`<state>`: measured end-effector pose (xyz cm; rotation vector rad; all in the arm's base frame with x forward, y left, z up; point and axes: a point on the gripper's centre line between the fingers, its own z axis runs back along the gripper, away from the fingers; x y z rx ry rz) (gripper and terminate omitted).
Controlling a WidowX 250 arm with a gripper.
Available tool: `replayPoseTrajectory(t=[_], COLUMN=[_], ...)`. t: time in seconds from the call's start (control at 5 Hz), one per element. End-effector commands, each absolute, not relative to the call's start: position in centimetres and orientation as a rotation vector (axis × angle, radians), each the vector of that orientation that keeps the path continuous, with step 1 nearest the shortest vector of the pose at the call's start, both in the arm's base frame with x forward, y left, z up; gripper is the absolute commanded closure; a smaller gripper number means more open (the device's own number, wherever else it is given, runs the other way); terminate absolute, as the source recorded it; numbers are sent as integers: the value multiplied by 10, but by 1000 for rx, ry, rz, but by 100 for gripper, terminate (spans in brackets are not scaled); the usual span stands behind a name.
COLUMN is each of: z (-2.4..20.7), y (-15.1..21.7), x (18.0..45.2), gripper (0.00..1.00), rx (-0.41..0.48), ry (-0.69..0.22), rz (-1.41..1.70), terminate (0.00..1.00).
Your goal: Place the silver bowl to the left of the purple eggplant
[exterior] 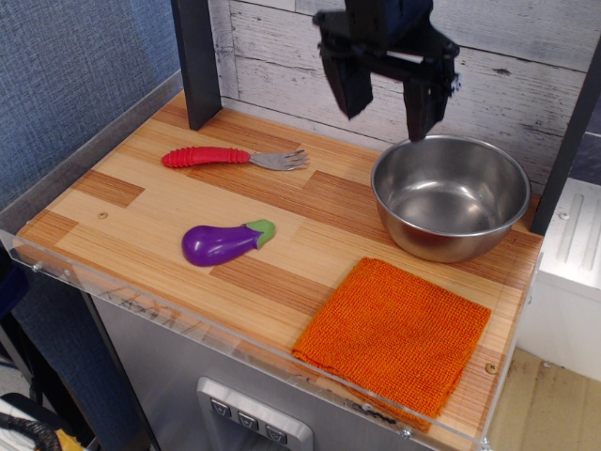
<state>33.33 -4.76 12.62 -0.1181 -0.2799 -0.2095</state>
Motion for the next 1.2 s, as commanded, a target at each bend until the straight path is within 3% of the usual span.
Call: replayPoseTrajectory(t=[0.0, 0.6, 1.0], z=[105, 67, 61], y=[-42, -36, -32], x=[331, 345, 360], gripper=[0, 0, 0], rx=[-81, -34, 20], ry=[-314, -237, -233], rz=[-101, 26, 221], terminate=[0, 0, 0])
